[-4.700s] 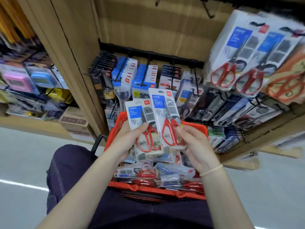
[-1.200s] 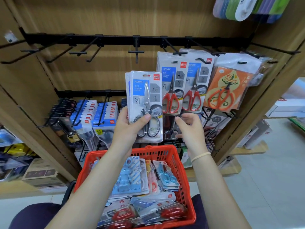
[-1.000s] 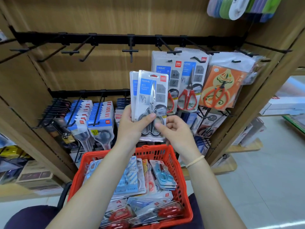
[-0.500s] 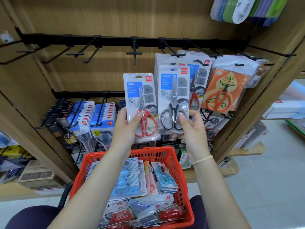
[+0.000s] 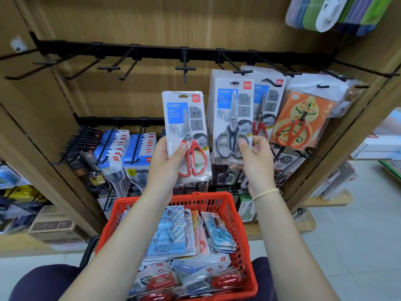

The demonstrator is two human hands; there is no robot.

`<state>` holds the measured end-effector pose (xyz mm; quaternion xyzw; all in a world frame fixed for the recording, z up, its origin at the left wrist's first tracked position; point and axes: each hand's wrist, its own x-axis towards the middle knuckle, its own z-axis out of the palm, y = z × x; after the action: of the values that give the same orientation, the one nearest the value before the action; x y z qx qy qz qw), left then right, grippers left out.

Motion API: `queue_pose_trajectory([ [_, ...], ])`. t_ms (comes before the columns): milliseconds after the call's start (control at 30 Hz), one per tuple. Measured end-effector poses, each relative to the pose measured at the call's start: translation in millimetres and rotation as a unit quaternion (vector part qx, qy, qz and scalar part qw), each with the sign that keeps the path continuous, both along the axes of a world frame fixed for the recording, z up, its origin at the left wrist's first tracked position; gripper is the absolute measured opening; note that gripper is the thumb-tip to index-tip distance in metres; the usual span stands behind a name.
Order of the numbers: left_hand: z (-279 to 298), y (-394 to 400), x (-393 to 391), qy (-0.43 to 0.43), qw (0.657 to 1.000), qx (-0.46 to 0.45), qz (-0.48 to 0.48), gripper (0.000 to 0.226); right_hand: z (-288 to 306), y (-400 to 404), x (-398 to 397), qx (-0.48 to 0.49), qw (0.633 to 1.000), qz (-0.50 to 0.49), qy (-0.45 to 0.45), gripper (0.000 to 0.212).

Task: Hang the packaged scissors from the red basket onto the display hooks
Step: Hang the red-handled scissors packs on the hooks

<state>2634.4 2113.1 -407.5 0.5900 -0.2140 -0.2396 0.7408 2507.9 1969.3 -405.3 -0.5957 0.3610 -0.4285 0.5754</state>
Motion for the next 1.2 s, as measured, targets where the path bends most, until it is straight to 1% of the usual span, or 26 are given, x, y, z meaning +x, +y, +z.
queue_pose_trajectory([
  [33, 1, -1, -1, 0.004, 1.000, -0.004, -0.002, 0.021, 0, -1, 2, 0.014, 1.000, 0.002, 0.002, 0.010],
  [167, 5, -5, -3, 0.014, 1.000, -0.014, -0.007, 0.023, -5, -2, 2, 0.086, 0.996, 0.012, 0.016, 0.045],
  [200, 6, -6, -3, 0.017, 1.000, -0.015, -0.008, 0.023, -6, -1, 0, 0.082, 0.996, 0.009, 0.024, 0.047],
  [267, 7, -10, -3, 0.019, 1.000, -0.016, -0.013, 0.022, -6, 1, -5, 0.059, 0.997, 0.004, 0.039, 0.040],
  [333, 7, -16, -6, 0.015, 0.999, -0.016, -0.025, 0.023, -5, 2, -9, 0.044, 0.998, 0.018, 0.045, 0.019],
  [367, 8, -20, -10, 0.011, 0.999, -0.015, -0.036, 0.023, -3, 6, -10, 0.043, 0.997, 0.036, 0.048, 0.014],
  [433, 10, -31, -18, 0.004, 0.998, -0.013, -0.058, 0.022, 1, 12, -13, 0.033, 0.995, 0.084, 0.045, 0.019],
  [500, 13, -41, -25, -0.007, 0.997, -0.008, -0.080, 0.019, 3, 14, -16, -0.027, 0.992, 0.109, 0.052, 0.020],
  [533, 16, -46, -28, -0.016, 0.996, -0.004, -0.088, 0.017, 3, 13, -18, -0.050, 0.992, 0.108, 0.048, 0.020],
  [600, 20, -55, -30, -0.030, 0.995, 0.003, -0.096, 0.016, 5, 8, -19, -0.062, 0.993, 0.089, 0.037, 0.019],
  [700, 26, -67, -29, -0.033, 0.994, 0.007, -0.099, 0.016, 7, -3, -17, -0.072, 0.995, 0.059, 0.042, 0.032],
  [800, 27, -75, -26, -0.036, 0.995, 0.011, -0.093, 0.020, 13, -5, -13, -0.060, 0.995, 0.057, 0.047, 0.063],
  [833, 27, -76, -25, -0.033, 0.995, 0.012, -0.091, 0.021, 13, -6, -12, -0.061, 0.995, 0.059, 0.047, 0.064],
  [867, 27, -77, -25, -0.031, 0.995, 0.010, -0.089, 0.022, 13, -8, -11, -0.065, 0.995, 0.059, 0.044, 0.058],
  [1000, 27, -79, -24, -0.018, 0.996, 0.002, -0.082, 0.021, 12, -17, -9, -0.091, 0.993, 0.061, 0.031, 0.020],
  [1033, 26, -81, -23, -0.017, 0.997, 0.000, -0.081, 0.022, 12, -17, -8, -0.098, 0.993, 0.058, 0.029, 0.015],
  [1067, 27, -82, -22, -0.020, 0.997, -0.001, -0.077, 0.025, 12, -19, -7, -0.104, 0.993, 0.048, 0.030, 0.018],
  [1100, 27, -83, -22, -0.039, 0.997, 0.007, -0.065, 0.032, 11, -21, -6, -0.120, 0.992, 0.031, 0.034, 0.029],
  [1133, 27, -84, -21, -0.081, 0.995, 0.027, -0.041, 0.044, 10, -23, -6, -0.152, 0.987, 0.015, 0.045, 0.043],
  [1200, 22, -85, -16, -0.208, 0.975, 0.074, 0.009, 0.069, 4, -29, -4, -0.246, 0.965, 0.014, 0.092, 0.063],
])
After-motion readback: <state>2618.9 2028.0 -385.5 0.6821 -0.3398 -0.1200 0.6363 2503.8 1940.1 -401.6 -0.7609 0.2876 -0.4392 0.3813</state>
